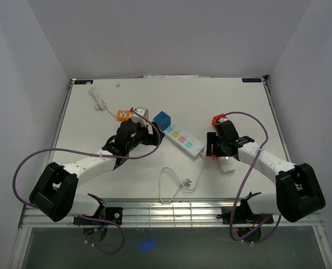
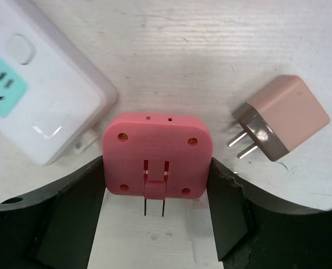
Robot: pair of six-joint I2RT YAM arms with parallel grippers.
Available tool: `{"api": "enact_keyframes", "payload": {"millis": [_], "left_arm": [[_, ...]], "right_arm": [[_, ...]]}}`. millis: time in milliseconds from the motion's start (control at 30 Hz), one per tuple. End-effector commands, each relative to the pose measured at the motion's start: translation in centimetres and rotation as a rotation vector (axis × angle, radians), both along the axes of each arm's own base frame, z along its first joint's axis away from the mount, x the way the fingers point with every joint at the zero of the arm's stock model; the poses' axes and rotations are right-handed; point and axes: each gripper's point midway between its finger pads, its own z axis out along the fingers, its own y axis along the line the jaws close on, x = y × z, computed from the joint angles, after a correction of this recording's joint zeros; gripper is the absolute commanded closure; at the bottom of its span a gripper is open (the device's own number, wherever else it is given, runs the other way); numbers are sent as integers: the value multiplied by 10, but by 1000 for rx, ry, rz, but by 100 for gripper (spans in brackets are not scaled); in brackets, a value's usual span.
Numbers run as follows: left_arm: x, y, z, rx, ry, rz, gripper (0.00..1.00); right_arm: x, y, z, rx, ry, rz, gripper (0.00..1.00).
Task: Insert the plug
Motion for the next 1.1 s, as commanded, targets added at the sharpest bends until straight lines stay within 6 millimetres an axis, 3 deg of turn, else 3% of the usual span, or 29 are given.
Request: {"api": "enact_keyframes", "payload": {"millis": [0,267,533,600,667,767,900,1067], "left_arm": [[-2,-12,27,-67,-20,-47,2],[-5,-33,68,-175,76,-87,2],[-1,-24,91,-202,100,-9,26],[-9,-31,101,-243,107,-53,20],[-18,-40,109,-253,115,-132,2],[-26,-46,123,-223,124,-205,2],[-53,-58,141,-224,175,-368,2],[-73,-65,154,-255,223,-467,2]], "right_arm": [[16,22,36,102,-171,147,57],[18,57,89,228,-383,396,62],[13,86,132,338,-546,569,64],[7,99,139,379,-569,639,64],[2,108,145,399,-598,707,64],[-12,123,150,460,-599,806,65],[-34,142,165,567,-638,985,66],[-43,153,174,564,-672,1064,66]]}}
